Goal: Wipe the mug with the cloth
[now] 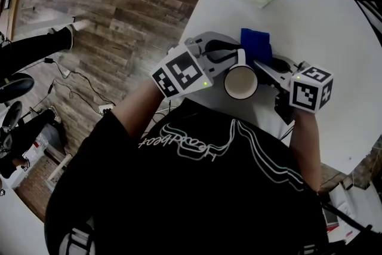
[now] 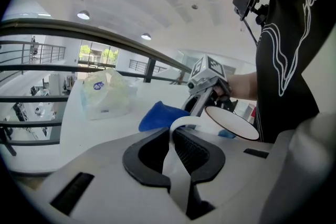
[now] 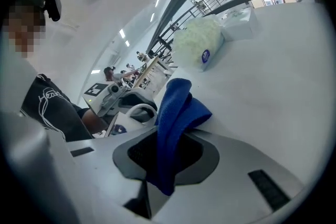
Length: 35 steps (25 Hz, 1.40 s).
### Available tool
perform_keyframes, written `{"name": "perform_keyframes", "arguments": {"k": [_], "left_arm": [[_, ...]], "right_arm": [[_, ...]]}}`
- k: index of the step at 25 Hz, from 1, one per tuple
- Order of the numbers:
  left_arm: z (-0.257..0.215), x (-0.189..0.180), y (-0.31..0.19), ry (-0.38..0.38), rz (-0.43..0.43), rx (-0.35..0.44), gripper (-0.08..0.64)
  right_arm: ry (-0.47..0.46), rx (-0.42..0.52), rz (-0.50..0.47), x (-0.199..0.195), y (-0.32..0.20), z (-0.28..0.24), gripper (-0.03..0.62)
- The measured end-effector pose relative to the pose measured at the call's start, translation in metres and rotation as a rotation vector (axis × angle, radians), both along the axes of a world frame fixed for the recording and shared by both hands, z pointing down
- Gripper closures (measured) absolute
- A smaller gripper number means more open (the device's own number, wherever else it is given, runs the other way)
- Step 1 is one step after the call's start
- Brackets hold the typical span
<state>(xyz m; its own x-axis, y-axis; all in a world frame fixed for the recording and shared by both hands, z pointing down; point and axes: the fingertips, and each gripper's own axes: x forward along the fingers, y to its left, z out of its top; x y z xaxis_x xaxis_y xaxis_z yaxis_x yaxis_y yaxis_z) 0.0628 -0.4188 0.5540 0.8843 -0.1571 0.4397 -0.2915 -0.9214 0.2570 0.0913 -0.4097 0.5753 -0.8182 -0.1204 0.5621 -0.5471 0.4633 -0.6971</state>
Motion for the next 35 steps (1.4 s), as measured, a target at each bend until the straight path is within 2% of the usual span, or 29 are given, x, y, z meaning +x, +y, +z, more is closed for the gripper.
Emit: {"name": "perform_keyframes", "arguments": {"k": [4, 7, 10, 15, 21, 31, 35], "left_arm": [[0.0, 0.0, 0.001, -0.006, -0.028, 0.003, 0.518], [-0.001, -0.003, 0.002, -0.012, -0.052, 0.007, 0.518], [0.001, -0.007, 0.002, -0.026, -0.083, 0.022, 0.52], [0.006, -0.015, -0.006, -0.057, -0.146, 0.022, 0.52], [0.003, -0.035, 0.004, -0.091, -0.203, 0.021, 0.52], [0.002, -0.051, 0.016, -0.132, -0.227, 0.003, 0.518], [0.004, -0.052, 0.019, -0.132, -0.23, -0.016, 0.518]], "right_arm": [[0.01, 0.035, 0.054, 0.005, -0.002, -0.004, 0.528], [-0.011, 0.084, 0.148, 0.017, -0.003, -0.016, 0.528], [-0.046, 0.128, 0.235, 0.03, -0.001, -0.032, 0.528], [-0.104, 0.167, 0.316, 0.047, 0.01, -0.055, 0.528], [-0.217, 0.181, 0.434, 0.048, 0.037, -0.076, 0.528], [-0.288, 0.189, 0.438, 0.026, 0.042, -0.077, 0.528], [-0.253, 0.169, 0.449, 0.027, 0.038, -0.06, 0.528]]}}
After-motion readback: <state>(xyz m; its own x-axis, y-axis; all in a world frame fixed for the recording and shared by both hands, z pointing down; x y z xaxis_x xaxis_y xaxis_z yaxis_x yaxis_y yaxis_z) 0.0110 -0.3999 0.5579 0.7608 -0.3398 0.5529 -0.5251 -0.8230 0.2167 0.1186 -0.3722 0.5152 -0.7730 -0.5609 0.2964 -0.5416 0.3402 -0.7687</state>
